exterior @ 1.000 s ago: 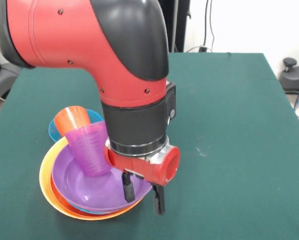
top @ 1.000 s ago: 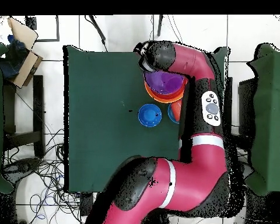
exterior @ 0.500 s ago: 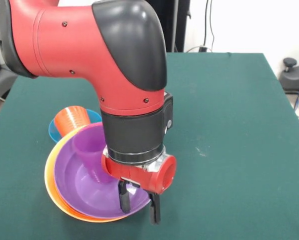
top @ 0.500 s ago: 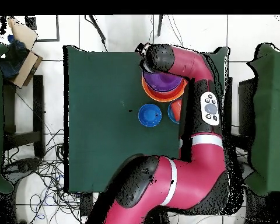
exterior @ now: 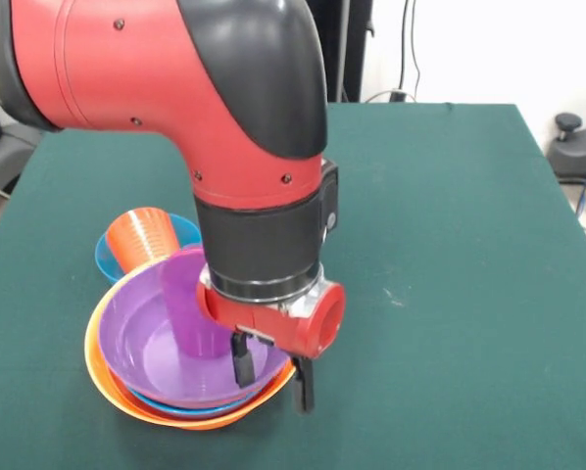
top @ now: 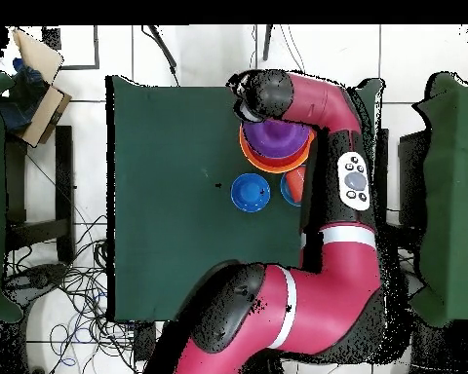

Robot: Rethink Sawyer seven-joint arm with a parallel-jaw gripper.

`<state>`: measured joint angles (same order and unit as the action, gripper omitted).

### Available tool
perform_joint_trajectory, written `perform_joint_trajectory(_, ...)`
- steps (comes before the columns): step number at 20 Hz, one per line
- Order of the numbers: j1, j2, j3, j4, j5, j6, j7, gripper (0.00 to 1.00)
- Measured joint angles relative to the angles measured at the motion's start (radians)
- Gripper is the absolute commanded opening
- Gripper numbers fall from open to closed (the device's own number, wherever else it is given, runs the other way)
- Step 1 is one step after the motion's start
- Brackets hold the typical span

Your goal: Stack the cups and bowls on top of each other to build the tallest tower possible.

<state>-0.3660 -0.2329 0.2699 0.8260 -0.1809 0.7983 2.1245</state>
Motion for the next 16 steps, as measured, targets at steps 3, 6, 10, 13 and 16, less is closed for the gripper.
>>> perform_joint_trajectory(3,0.005,-0.019,-0.002,-0.002,-0.002,0.057,0.000,1.00)
perform_joint_trajectory(6,0.012,-0.039,-0.003,-0.006,-0.003,0.107,0.000,1.00)
perform_joint_trajectory(10,0.023,-0.070,-0.004,-0.011,-0.006,0.152,0.000,1.00)
perform_joint_trajectory(13,0.028,-0.081,-0.005,-0.023,-0.007,0.167,0.000,1.00)
perform_joint_trajectory(16,0.035,-0.089,-0.005,-0.041,-0.009,0.180,0.000,1.00)
